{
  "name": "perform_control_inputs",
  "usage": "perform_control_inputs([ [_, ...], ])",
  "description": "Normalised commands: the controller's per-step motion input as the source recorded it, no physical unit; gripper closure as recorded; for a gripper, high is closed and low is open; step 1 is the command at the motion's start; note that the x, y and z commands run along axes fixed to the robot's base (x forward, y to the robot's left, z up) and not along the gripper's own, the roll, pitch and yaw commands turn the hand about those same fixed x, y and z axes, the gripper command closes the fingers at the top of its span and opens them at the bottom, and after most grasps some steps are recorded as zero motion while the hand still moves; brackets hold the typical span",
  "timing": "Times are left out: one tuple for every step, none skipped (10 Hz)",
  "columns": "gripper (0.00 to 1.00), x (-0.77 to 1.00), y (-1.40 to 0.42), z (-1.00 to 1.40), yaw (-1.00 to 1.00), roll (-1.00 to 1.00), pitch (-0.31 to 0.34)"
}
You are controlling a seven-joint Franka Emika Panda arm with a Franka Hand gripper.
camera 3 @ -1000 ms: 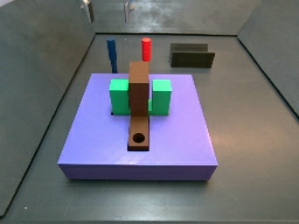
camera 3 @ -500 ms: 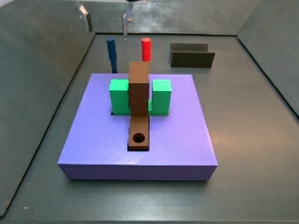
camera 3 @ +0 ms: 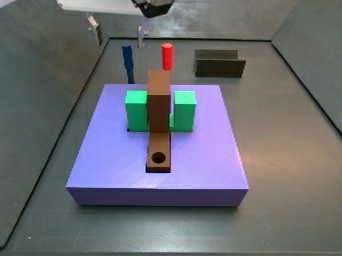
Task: Pick up the blue object. Move up. Move to above the board. Insert the blue object.
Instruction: Pick up the blue object.
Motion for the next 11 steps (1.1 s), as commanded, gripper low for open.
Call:
perform_control_inputs([
  [0.0,0.0,0.0,-0.25,0.13,0.13,0.0],
  [0.0,0.0,0.0,-0.23,0.09,0.14,0.0],
  [0.0,0.0,0.09,-0.21,0.05,0.12,0.0],
  [0.0,0.0,0.14,-0.2,0.02,0.09,0.0],
  [0.0,0.0,0.19,-0.16,0.0,0.05,0.0],
  [0.0,0.0,0.0,-0.07,0.0,0.0,0.0],
  [0.0,0.05,-0.04,-0.13,0.0,0.0,0.0],
  [0.0,0.0,0.0,-0.19,0.0,0.0,0.0],
  [0.0,0.0,0.02,-0.22,0.0,0.0,0.0],
  [0.0,0.01,0.05,-0.24,0.0,0.0,0.0],
  [0.0,0.01,0.03,-0.21,0.0,0.0,0.0],
])
